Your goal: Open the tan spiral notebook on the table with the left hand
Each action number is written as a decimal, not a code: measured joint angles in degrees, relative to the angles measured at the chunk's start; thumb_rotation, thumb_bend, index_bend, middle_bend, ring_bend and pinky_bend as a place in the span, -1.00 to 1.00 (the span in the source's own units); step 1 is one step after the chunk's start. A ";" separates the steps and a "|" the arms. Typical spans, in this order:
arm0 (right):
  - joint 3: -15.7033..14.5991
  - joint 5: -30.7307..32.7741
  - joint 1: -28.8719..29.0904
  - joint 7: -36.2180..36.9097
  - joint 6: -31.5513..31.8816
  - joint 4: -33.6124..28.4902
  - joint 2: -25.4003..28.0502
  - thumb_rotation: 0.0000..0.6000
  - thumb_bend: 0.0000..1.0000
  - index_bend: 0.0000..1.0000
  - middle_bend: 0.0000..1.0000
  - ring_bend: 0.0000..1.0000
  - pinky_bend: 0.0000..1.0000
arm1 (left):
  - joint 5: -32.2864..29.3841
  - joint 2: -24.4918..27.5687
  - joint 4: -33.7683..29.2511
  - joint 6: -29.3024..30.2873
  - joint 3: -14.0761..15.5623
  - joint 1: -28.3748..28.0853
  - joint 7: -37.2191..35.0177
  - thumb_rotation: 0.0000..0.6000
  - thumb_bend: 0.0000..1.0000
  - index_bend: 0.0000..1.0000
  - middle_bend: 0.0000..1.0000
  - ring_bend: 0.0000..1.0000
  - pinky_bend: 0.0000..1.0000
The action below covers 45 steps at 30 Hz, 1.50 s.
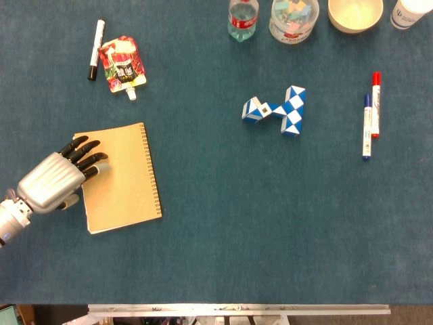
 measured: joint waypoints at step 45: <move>0.50 0.37 -0.96 3.89 1.29 4.04 -0.75 1.00 -0.21 -0.32 -0.45 -0.58 -0.39 | -2.90 2.39 -16.10 -5.78 -1.46 -6.31 1.82 1.00 -0.12 -0.25 -0.65 -0.90 -0.85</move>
